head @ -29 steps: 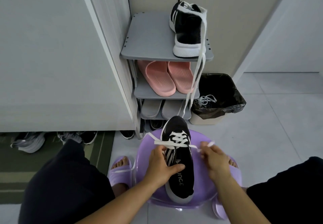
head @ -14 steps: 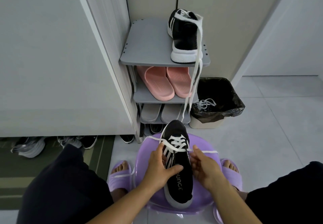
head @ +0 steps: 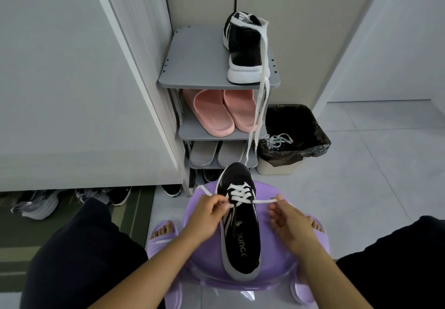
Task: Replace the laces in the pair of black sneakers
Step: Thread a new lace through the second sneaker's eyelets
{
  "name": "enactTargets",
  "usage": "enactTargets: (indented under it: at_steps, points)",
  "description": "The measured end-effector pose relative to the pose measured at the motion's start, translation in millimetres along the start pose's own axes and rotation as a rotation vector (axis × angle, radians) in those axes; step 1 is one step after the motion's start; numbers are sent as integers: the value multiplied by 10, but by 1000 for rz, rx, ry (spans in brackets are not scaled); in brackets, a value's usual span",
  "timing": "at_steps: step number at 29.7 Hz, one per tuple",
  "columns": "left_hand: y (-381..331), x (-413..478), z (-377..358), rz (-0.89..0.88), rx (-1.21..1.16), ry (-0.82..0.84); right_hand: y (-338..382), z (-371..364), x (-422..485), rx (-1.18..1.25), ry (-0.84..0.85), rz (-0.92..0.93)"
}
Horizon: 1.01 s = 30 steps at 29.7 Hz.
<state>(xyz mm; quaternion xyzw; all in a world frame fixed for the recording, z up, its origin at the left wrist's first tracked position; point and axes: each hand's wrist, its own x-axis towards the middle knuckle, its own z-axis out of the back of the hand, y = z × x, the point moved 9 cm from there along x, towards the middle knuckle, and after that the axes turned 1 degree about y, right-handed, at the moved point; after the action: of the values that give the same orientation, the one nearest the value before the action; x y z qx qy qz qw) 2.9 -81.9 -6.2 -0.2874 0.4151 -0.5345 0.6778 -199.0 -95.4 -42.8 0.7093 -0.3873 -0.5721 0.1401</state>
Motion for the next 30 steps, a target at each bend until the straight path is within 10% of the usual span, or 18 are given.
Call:
enactTargets:
  at_steps: [3,12,17,23,30]
  points:
    - [-98,89,1,-118,259,-8,-102,-348,-57,9,118,-5]
    - [63,96,74,219,-48,282,125,-155,-85,-158,-67,211]
    - [-118,10,49,173,-158,80,217,-275,-68,-182,-9,208]
    - [-141,-72,-76,86,287,77,107,-454,-119,-283,45,233]
    - [-258,-37,121,1,32,37,485,-423,-211,-223,1,405]
